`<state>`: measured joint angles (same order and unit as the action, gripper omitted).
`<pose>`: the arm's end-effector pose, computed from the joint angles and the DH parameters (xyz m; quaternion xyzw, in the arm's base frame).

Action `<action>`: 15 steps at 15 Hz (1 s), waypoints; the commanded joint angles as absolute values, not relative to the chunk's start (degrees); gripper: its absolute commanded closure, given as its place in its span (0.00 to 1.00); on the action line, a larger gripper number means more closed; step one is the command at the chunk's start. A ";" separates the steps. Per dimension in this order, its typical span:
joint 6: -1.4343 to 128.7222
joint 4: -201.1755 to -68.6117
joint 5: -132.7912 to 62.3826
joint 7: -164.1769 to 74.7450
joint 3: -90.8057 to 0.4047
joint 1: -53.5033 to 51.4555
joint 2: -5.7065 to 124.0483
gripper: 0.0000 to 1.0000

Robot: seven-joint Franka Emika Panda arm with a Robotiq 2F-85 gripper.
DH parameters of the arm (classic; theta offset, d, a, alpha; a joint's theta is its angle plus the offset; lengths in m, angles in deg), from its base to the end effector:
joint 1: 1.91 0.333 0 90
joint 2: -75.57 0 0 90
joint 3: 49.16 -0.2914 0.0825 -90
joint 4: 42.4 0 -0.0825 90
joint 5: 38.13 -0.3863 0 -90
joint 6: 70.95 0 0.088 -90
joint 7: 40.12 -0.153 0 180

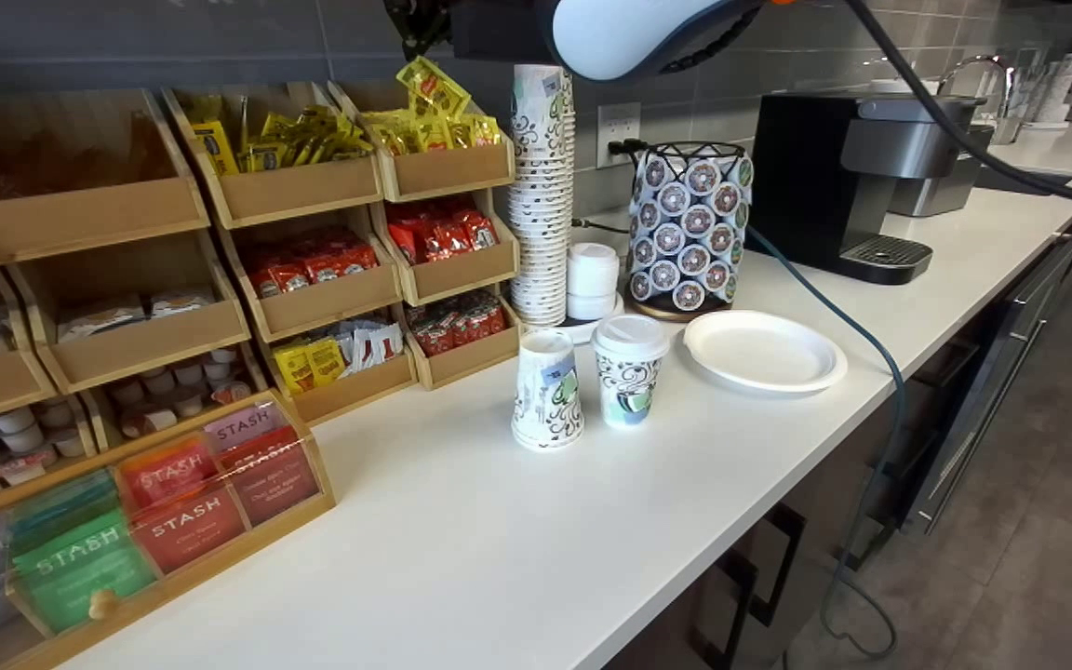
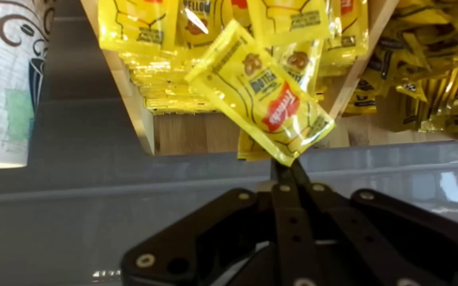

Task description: Put two yellow sachets on the plate

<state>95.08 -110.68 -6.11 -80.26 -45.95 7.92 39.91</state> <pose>0.7959 0.1325 0.5073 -0.8440 0.0377 -0.5350 0.0069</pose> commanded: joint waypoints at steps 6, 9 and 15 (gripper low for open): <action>96.39 -121.19 -9.95 -84.32 -48.79 6.74 48.54 1.00; 97.91 -123.97 -13.25 -84.36 -51.10 5.66 50.22 1.00; 98.08 -131.07 -18.43 -83.07 -55.44 3.19 54.03 1.00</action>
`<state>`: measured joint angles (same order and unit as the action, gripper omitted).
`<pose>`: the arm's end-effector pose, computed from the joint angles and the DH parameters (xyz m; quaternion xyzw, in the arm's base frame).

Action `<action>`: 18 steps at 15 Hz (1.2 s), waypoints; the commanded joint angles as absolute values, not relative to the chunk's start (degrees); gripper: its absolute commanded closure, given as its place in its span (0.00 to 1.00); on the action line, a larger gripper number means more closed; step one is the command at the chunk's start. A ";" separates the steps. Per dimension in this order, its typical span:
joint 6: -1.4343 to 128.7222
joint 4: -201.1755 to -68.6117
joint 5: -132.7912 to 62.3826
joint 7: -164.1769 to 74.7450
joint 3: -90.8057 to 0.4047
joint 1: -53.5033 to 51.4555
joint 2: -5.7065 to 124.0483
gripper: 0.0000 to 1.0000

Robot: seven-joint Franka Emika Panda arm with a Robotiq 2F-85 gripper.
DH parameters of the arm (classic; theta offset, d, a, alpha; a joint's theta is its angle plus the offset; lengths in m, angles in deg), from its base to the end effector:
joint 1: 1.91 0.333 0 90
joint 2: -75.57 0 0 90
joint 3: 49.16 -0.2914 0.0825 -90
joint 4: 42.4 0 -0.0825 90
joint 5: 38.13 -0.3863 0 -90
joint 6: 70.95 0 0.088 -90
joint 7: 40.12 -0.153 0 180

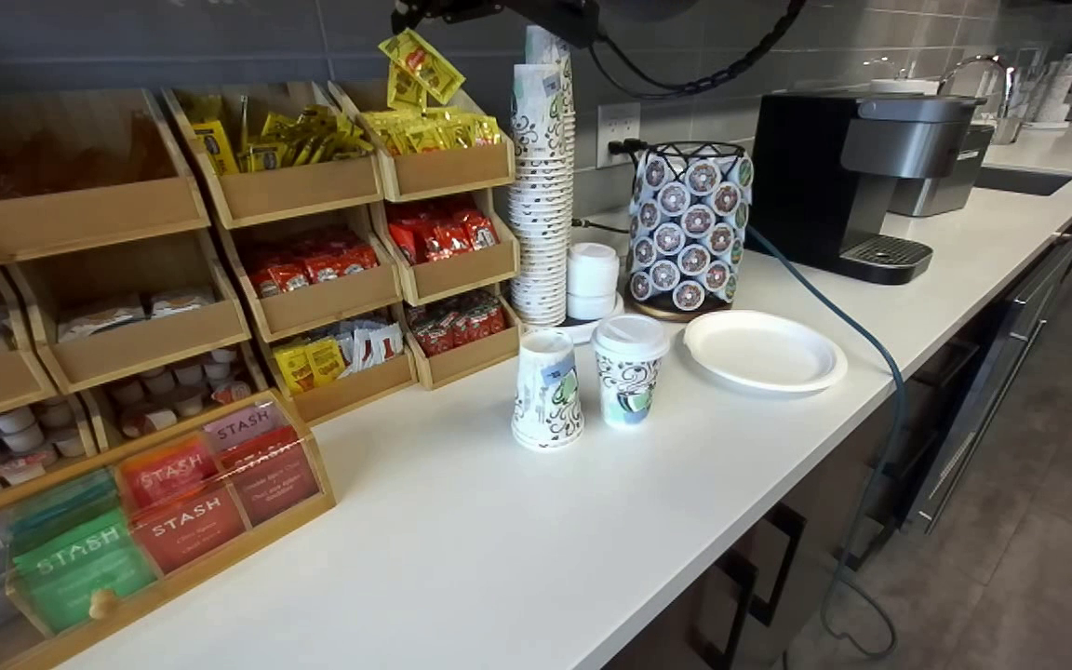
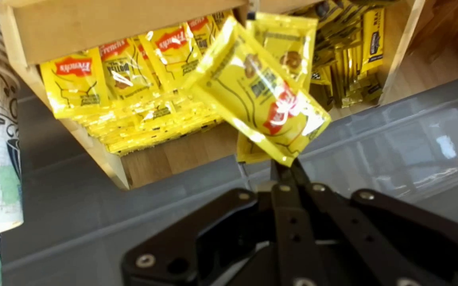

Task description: Put two yellow sachets on the plate

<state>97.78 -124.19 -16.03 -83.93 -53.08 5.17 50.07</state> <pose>0.7523 0.1569 0.5259 -0.8487 0.1121 -0.5010 0.1274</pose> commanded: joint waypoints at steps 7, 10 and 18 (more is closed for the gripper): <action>95.36 -145.08 -21.45 -81.51 -58.35 -0.88 61.59 1.00; 94.03 -150.69 -23.16 -80.92 -58.77 -2.46 64.84 1.00; 91.72 -161.02 -30.64 -77.05 -59.36 -4.55 69.72 1.00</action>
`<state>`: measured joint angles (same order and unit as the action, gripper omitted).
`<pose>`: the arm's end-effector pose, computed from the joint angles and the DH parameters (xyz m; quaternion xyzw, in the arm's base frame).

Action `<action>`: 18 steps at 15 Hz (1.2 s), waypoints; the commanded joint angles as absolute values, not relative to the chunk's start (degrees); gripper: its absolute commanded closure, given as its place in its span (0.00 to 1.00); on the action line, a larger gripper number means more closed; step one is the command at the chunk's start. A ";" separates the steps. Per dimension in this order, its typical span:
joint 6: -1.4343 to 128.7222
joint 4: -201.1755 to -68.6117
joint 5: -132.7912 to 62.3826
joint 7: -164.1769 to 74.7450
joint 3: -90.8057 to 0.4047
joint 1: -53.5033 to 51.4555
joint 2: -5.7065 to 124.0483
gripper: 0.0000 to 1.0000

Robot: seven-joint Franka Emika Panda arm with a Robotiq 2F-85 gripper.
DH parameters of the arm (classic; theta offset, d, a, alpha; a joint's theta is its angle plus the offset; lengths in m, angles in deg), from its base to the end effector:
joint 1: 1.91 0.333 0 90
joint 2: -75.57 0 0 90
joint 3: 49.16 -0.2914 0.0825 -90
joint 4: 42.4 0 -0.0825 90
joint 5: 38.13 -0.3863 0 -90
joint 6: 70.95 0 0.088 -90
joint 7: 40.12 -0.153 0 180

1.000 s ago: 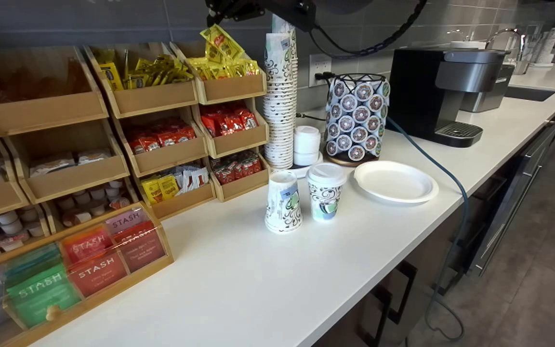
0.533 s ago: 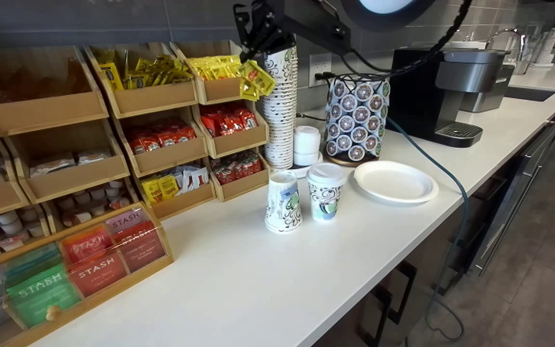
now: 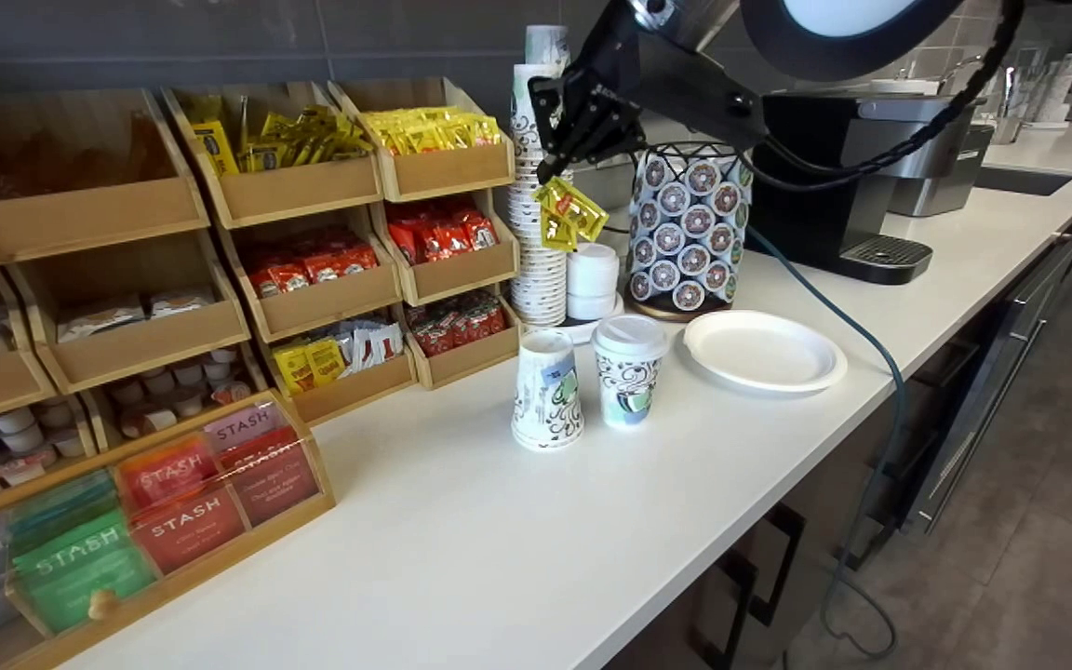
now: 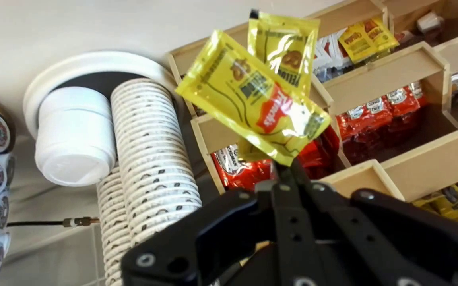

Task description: Put two yellow sachets on the plate

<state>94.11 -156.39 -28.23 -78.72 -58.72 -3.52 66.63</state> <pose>0.6562 0.0961 0.4139 -0.9138 0.1839 -0.3461 0.1062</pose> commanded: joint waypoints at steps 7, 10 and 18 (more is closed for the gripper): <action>82.83 -166.86 -2.70 -93.81 -48.94 -4.79 73.90 1.00; 82.57 -168.93 2.25 -96.97 -47.07 -5.73 74.17 1.00; 83.55 -167.85 2.36 -95.95 -46.73 -6.02 72.61 0.99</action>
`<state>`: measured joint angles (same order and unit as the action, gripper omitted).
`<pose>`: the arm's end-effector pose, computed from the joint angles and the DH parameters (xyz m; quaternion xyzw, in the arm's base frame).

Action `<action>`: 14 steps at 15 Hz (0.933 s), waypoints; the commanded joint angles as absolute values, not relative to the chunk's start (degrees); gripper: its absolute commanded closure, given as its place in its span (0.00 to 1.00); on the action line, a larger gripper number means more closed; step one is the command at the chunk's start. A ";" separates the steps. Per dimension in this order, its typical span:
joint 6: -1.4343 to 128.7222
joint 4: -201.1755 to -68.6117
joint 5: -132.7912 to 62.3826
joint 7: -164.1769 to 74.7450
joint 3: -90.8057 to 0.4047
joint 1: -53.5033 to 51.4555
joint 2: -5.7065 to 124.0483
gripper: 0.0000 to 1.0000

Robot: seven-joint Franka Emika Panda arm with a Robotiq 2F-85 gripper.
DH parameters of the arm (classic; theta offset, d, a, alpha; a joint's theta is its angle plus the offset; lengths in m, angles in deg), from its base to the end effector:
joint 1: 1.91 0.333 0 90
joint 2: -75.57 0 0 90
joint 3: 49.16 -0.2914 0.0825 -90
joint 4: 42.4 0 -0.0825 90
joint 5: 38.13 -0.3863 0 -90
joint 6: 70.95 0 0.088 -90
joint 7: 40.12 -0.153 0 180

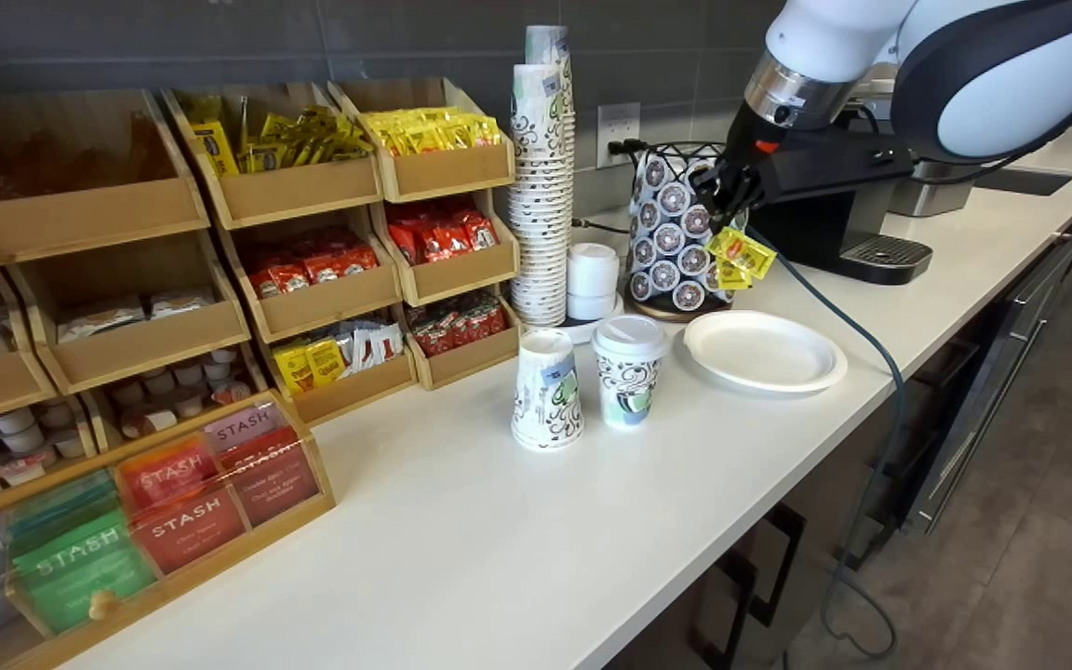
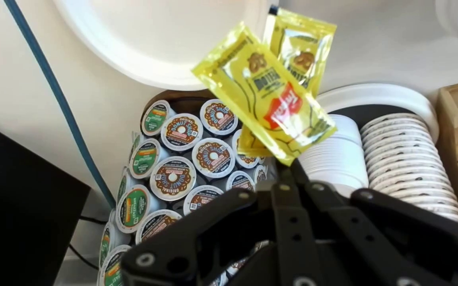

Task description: Put two yellow sachets on the plate

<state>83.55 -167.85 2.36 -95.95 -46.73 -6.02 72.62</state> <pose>0.5928 -0.0590 0.3433 0.9220 -0.2414 0.2827 0.1087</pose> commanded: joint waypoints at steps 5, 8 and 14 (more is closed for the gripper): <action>84.34 -167.95 -1.12 -92.32 -46.87 -6.41 71.71 1.00; 84.51 -167.60 -9.39 -82.54 -46.18 -5.75 68.99 1.00; 83.33 -164.27 -18.72 -68.60 -43.56 -5.75 62.04 1.00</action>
<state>83.57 -166.92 -15.10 -73.78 -45.61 -6.03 65.53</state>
